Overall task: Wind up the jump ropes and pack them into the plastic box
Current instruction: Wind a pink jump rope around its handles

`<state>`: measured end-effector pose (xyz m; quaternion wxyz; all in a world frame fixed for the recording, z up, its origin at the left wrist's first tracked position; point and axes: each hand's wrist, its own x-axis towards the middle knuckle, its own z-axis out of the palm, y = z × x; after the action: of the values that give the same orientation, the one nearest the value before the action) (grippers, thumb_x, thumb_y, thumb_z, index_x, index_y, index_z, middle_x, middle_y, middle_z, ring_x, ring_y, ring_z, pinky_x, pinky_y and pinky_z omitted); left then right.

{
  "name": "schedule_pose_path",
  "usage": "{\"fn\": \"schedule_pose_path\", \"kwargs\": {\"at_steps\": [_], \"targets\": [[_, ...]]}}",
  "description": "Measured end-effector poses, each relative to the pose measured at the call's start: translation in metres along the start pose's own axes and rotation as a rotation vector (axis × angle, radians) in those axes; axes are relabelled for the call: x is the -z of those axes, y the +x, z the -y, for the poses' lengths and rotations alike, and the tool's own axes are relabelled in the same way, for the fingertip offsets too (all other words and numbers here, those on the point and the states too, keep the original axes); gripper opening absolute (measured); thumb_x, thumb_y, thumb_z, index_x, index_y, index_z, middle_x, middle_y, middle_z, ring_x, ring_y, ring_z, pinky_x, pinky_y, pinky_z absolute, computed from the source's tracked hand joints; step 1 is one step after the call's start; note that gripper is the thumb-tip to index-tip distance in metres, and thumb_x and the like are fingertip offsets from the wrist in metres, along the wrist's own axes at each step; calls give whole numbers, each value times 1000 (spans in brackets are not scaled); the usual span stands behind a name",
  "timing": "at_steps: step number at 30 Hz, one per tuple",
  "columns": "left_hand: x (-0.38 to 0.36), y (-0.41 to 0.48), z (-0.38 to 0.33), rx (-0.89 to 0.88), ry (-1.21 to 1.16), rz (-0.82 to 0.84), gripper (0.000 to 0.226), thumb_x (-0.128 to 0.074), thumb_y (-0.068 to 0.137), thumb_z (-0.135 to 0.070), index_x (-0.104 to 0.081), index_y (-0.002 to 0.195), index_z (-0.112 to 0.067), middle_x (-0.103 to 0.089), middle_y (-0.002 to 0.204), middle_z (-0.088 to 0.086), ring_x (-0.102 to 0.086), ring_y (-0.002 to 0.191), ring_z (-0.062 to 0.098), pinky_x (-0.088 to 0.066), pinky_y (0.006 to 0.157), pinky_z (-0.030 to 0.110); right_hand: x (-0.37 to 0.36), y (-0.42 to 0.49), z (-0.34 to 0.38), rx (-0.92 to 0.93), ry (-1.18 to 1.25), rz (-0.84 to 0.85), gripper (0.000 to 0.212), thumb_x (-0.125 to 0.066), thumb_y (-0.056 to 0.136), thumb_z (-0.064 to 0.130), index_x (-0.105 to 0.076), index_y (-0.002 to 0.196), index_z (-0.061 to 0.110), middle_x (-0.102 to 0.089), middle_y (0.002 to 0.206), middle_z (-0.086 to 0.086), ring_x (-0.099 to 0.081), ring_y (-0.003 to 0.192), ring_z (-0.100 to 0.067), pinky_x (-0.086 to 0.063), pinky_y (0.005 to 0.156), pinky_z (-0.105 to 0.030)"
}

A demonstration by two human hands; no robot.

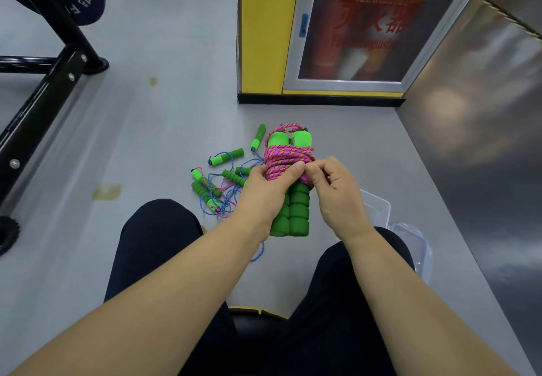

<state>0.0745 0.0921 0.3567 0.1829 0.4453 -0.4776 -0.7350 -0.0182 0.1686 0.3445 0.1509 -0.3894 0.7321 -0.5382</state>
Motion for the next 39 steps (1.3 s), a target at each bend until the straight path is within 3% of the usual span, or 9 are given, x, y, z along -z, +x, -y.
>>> {"fn": "schedule_pose_path", "kwargs": {"at_steps": [5,8,13,17,22,26,31,35,39], "targets": [[0,3,-6,40,-91,40,39,-71,79,-39,-68,103,-9,-72,97,15,-71,81,30,-58,64,41,-3,-7,6,-39,110,-7,16,-56,92,17,-56,82,30,-56,90,4,-54,82,-2,-45,70,-11],[-2,4,-6,45,-83,34,40,-72,78,-42,-68,101,-9,-72,96,15,-71,80,30,-58,63,41,-3,-13,5,-73,158,-112,13,-66,85,18,-59,85,29,-62,91,3,-58,86,-5,-48,72,-12],[-1,1,-7,-8,-32,58,31,-69,81,-41,-68,93,-13,-73,88,10,-71,74,24,-59,59,34,1,-9,1,173,-177,-151,6,-60,88,19,-63,83,15,-56,81,6,-51,79,5,-37,71,-3],[2,0,-7,-94,4,103,35,-70,81,-34,-65,104,-9,-71,100,14,-70,91,28,-58,80,44,3,-2,-1,267,-290,-99,18,-50,92,19,-58,85,5,-49,84,1,-41,75,4,-33,71,-4],[5,-1,-2,-103,18,52,23,-69,82,-36,-64,96,-17,-71,93,7,-70,86,22,-58,78,41,-1,-1,-1,190,-249,-14,19,-45,93,24,-54,85,9,-46,82,4,-44,79,-13,-34,71,-13],[5,1,2,-73,12,-12,40,-72,78,-42,-63,104,-13,-71,98,11,-70,87,27,-58,75,48,1,-3,3,57,-58,90,10,-49,95,14,-54,87,14,-50,85,2,-46,75,-6,-39,69,-8],[4,0,1,-48,-19,-46,37,-72,79,-38,-63,100,-11,-71,95,11,-70,82,27,-60,69,43,7,-2,7,-96,93,142,13,-53,94,17,-58,83,23,-53,83,6,-48,67,5,-41,66,-9],[3,3,1,-53,-7,-53,38,-72,79,-40,-63,103,-12,-72,96,10,-71,85,27,-59,73,47,3,-5,8,-59,-33,6,12,-62,88,21,-58,80,29,-58,87,6,-54,78,-3,-48,67,-18],[1,6,4,-107,65,-86,44,-71,74,-48,-63,104,-17,-72,96,6,-70,86,23,-58,79,46,-2,-8,13,-37,-176,-43,15,-71,77,20,-58,84,17,-62,85,4,-59,77,-6,-47,66,-14]]}}
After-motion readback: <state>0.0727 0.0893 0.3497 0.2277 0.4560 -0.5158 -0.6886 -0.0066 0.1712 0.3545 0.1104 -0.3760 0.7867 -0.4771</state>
